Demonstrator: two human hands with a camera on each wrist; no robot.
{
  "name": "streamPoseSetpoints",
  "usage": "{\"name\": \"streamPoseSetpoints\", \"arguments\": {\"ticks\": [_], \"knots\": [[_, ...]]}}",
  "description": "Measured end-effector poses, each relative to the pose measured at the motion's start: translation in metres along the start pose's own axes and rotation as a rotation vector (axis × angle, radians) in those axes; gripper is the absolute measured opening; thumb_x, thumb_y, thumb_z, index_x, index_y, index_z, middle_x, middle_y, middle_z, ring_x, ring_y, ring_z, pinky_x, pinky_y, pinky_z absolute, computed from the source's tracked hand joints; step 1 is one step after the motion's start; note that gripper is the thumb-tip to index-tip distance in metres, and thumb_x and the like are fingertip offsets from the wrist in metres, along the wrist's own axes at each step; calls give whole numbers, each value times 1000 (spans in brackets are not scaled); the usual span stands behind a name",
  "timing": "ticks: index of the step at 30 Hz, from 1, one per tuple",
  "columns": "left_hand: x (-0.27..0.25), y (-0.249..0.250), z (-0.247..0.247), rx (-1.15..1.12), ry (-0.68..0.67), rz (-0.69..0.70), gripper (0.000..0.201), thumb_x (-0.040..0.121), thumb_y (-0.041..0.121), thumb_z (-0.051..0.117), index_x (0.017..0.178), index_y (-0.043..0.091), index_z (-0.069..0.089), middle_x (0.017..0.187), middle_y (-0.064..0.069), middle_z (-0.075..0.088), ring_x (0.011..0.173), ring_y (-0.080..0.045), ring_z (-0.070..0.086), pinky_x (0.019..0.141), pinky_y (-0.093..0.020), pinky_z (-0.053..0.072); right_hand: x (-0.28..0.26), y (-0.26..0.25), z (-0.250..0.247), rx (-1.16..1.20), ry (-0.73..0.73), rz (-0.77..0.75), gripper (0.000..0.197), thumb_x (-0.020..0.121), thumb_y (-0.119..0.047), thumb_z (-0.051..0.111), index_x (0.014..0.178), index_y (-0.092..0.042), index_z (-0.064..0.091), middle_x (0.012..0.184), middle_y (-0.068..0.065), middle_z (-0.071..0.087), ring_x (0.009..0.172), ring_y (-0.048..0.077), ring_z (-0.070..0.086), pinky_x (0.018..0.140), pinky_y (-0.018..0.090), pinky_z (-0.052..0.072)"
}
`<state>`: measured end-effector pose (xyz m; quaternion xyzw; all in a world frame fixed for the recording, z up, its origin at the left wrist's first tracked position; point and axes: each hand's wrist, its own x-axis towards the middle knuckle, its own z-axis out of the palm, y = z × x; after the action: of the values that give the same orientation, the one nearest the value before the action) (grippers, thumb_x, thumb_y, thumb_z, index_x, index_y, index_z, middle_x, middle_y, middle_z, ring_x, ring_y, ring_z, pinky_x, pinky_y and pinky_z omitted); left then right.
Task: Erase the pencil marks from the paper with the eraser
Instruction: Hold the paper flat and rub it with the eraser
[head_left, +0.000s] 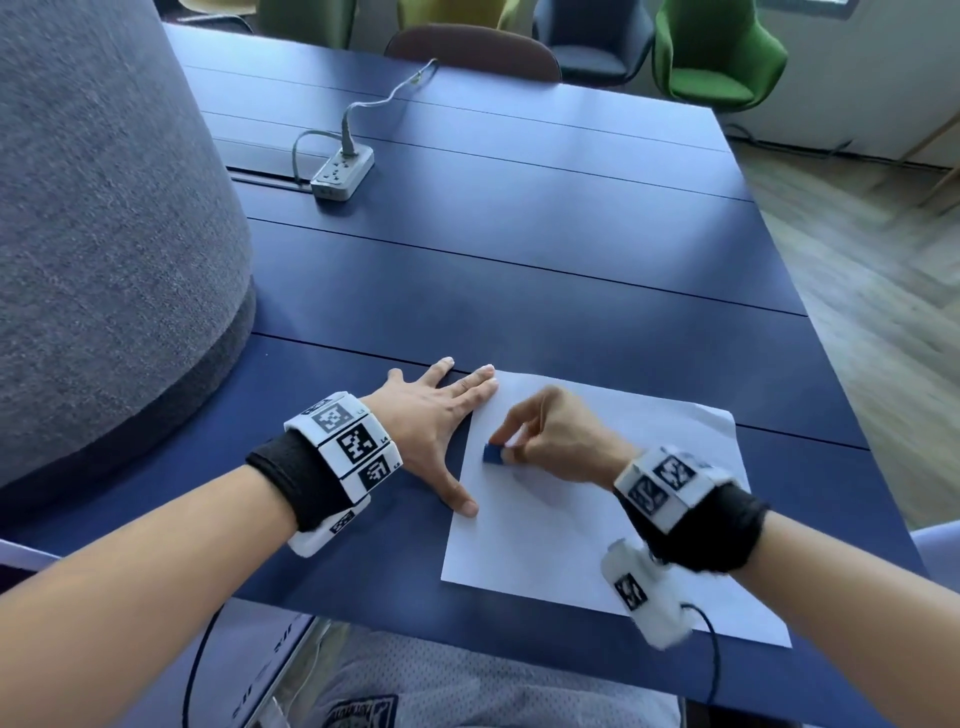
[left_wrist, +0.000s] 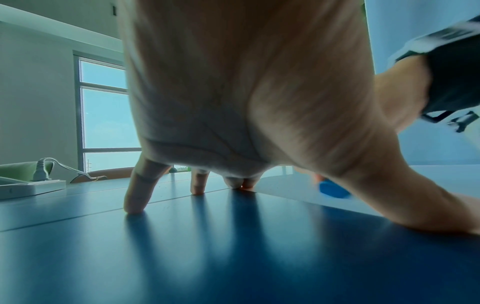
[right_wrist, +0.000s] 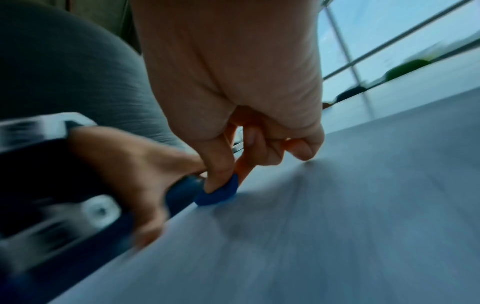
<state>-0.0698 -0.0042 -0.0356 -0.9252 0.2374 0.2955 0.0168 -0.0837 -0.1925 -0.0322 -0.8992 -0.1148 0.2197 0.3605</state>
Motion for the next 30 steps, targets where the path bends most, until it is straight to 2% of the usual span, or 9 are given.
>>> {"name": "streamPoseSetpoints", "arguments": {"ticks": [3,6,8,12,16,21,25,28,30], "knots": [[-1,0,0,10,8,3,142,53,85,67,152,31,-20,155,24,-27,147,-21,-22,109,-67,11,-17,-4,10,-46,-161,-14,14,76,-9,72,83,-20,77,63,-2,64,49,3,51,46,8,39],[-1,0,0,-4,0,-1,143,52,85,67,151,33,-21,154,25,-28,147,-21,-22,110,-67,10,-8,1,-3,-39,-14,-1,14,76,-8,73,83,-20,77,64,-2,65,50,2,51,47,6,38],[0,0,0,-8,0,-2,143,51,85,67,151,33,-21,154,26,-27,147,-21,-22,110,-68,10,-14,3,-4,-39,-11,-8,16,76,-6,72,82,-19,78,63,-1,64,48,1,51,47,7,38],[0,0,1,28,13,2,139,53,85,67,152,36,-18,156,23,-26,147,-23,-20,109,-69,13,-42,-5,8,-133,-286,-60,17,75,-7,71,85,-20,78,64,-4,63,52,3,51,50,11,40],[1,0,0,22,5,6,135,53,85,67,151,41,-15,156,21,-25,147,-25,-20,109,-71,12,-26,1,-1,-86,-94,-34,17,75,-8,73,84,-21,78,61,-7,61,47,-2,50,48,6,35],[0,0,1,14,15,5,135,53,84,68,151,42,-14,156,22,-25,147,-24,-20,109,-72,11,-39,-3,5,-166,-294,-90,21,75,-5,70,86,-21,78,66,-3,65,53,2,51,51,10,38],[0,0,0,8,9,2,135,53,84,68,151,42,-15,156,22,-25,147,-23,-20,109,-71,10,-30,0,2,-128,-83,-79,21,75,-7,71,84,-23,79,62,-8,63,53,2,52,51,9,38],[-1,0,0,9,17,2,135,53,84,68,151,42,-15,156,22,-25,147,-23,-20,109,-72,12,-45,-4,9,-156,-289,-103,20,75,-8,71,86,-23,78,68,-4,65,57,3,53,53,12,40],[-1,0,0,14,17,3,135,53,84,68,151,41,-15,156,22,-25,147,-23,-20,109,-71,12,-43,-5,9,-168,-334,-89,19,75,-8,71,86,-22,78,68,-3,65,56,3,52,52,12,40]]}}
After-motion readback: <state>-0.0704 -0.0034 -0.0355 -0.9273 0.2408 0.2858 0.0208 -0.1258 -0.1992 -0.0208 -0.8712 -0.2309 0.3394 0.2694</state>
